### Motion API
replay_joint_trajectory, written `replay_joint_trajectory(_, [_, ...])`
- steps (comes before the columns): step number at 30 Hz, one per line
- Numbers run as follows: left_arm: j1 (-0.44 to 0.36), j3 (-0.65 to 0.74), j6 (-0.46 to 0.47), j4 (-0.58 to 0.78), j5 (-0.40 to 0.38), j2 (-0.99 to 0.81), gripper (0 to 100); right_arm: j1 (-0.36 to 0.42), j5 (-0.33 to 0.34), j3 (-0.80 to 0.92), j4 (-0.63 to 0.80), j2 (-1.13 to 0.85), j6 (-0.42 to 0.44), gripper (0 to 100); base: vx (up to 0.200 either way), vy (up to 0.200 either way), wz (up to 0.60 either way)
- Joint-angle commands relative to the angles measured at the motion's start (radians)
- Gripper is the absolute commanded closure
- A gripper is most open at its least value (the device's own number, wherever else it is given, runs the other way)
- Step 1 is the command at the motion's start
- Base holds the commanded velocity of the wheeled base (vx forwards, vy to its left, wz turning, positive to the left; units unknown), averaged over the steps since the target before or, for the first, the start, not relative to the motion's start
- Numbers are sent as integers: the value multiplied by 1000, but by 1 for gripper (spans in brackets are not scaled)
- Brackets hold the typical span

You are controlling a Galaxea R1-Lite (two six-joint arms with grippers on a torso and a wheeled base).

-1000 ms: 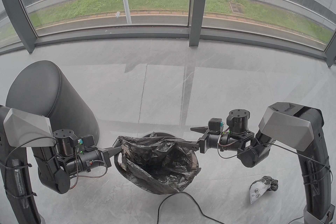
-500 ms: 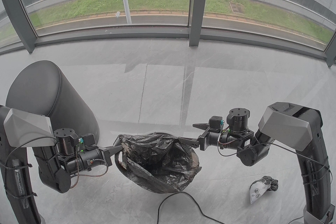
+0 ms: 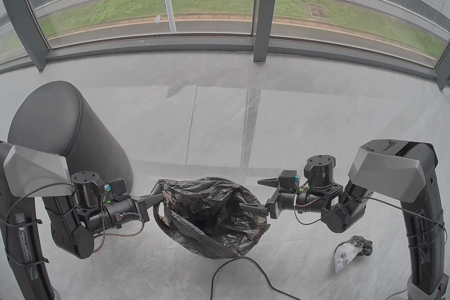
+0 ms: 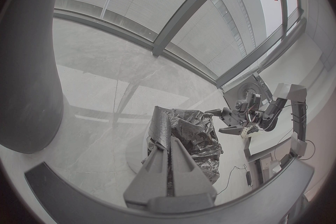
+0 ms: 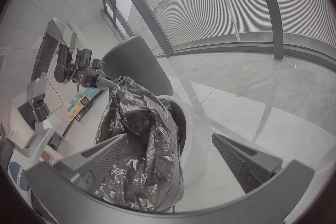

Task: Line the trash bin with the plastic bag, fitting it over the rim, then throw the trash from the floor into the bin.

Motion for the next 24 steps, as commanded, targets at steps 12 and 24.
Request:
replay_joint_trajectory(12, [-3, 17, 0, -2, 0, -20, 100, 10, 0, -182, -1, 97, -11, 100, 0, 0, 0])
replay_joint_trajectory(24, [6, 13, 0, 0, 1, 0, 100, 33, -1, -202, -10, 65, -6, 100, 0, 0, 0])
